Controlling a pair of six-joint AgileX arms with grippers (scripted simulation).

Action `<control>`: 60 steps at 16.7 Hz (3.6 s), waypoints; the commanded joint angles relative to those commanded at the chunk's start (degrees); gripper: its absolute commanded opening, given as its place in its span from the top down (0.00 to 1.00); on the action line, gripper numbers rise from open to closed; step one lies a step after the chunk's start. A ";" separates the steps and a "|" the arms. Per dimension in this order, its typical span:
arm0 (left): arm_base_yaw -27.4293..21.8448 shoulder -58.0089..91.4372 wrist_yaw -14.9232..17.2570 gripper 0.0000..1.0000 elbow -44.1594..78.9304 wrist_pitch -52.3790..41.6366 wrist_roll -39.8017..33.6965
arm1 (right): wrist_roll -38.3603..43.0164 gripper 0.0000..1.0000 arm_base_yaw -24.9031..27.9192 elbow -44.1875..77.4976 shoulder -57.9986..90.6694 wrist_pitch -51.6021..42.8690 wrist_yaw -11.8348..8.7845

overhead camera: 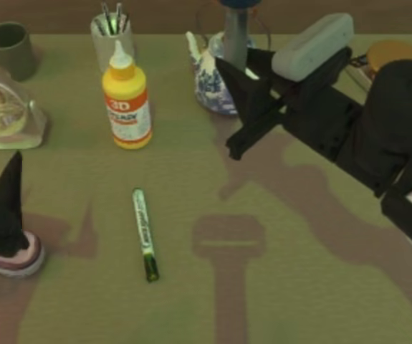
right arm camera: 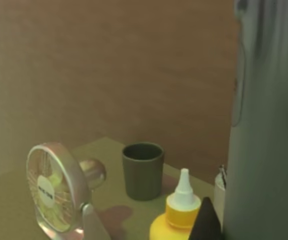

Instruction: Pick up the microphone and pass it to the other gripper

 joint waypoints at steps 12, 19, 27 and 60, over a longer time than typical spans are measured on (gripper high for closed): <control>-13.86 48.22 23.66 0.00 27.39 18.39 0.64 | 0.00 1.00 0.00 0.00 0.00 0.00 0.00; -14.86 51.99 25.64 0.00 29.38 19.76 0.69 | 0.00 1.00 0.00 0.00 0.00 0.00 0.00; -22.29 67.52 18.81 0.00 41.04 23.69 0.52 | 0.00 1.00 0.00 0.00 0.00 0.00 0.00; -25.42 72.90 15.80 1.00 45.52 25.02 0.39 | 0.00 0.70 0.00 0.00 0.00 0.00 0.00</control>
